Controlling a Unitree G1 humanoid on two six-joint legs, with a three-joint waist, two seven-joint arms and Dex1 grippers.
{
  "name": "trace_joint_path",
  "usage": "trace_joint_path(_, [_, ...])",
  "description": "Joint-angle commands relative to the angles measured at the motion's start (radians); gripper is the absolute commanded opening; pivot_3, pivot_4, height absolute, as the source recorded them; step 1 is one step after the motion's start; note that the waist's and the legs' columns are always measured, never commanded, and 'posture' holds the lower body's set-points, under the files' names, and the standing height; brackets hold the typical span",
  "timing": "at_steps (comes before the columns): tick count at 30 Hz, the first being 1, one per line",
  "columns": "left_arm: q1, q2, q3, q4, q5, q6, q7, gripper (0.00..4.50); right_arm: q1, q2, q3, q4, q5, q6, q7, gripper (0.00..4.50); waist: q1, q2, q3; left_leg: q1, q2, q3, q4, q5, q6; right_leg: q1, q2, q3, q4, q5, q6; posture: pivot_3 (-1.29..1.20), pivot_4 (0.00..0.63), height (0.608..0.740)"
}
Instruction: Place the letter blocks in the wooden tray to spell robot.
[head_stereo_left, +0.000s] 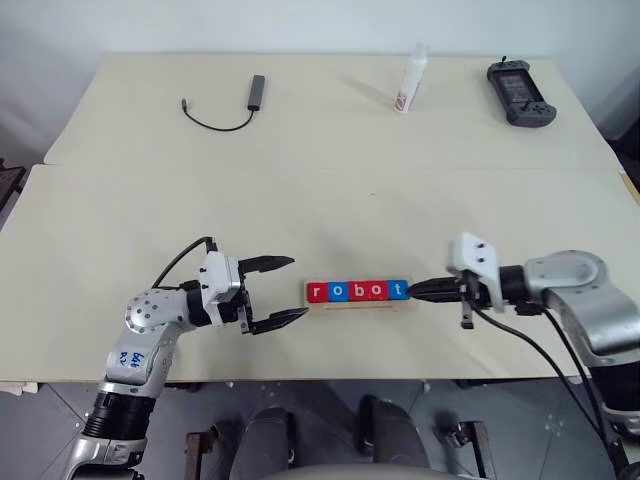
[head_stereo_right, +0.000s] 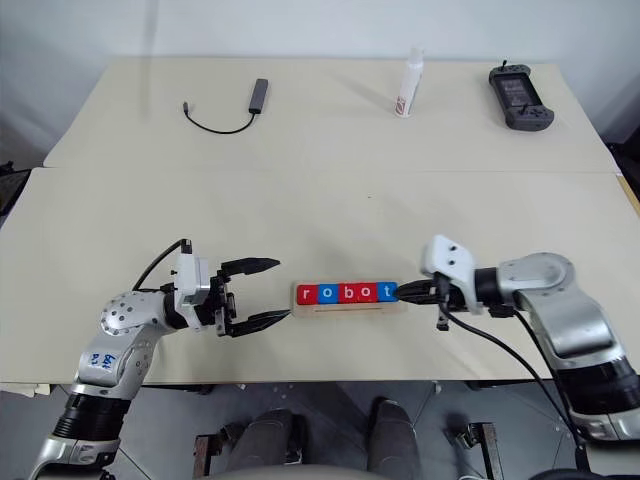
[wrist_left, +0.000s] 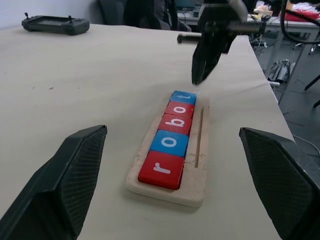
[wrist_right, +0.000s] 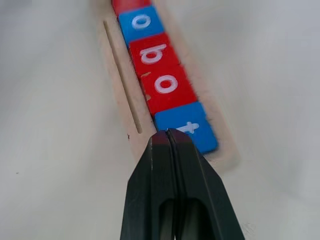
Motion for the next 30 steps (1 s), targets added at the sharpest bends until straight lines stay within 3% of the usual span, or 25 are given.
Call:
trace_joint_path(1, [0.024,0.057,0.062,0.0,-0.014,-0.022,-0.033,4.5,0.153,-0.033,-0.199,-0.042,0.037,-0.134,0.01,0.94,0.009,0.0,0.0,0.0,0.0,0.0,-0.001,0.0,0.0,0.0,0.0,0.0,0.0,0.0,0.0,0.0,0.15,0.74])
trace_joint_path(6, [0.052,0.129,0.11,0.049,0.009,-0.053,-0.059,4.5,0.249,0.024,-0.322,0.075,0.074,-0.416,0.066,2.61,0.01,0.0,0.0,0.002,0.0,0.002,-0.001,0.0,0.0,0.001,0.0,0.001,0.0,0.0,0.0,0.0,0.15,0.74])
trace_joint_path(11, [0.07,0.166,0.15,0.094,0.017,-0.083,-0.051,4.5,0.227,0.003,-0.351,0.198,0.14,-0.391,0.117,4.41,0.008,0.0,0.0,0.003,0.0,0.002,-0.001,0.0,0.0,0.0,0.0,0.002,0.0,0.0,0.0,0.0,0.15,0.74])
trace_joint_path(30, [0.051,0.145,0.187,0.095,-0.006,-0.078,0.004,4.5,0.137,0.042,-0.272,0.214,0.153,-0.418,0.101,4.47,0.01,0.0,0.0,0.002,0.0,0.002,-0.001,0.0,0.0,0.0,0.0,0.001,0.0,0.0,0.0,0.0,0.15,0.74])
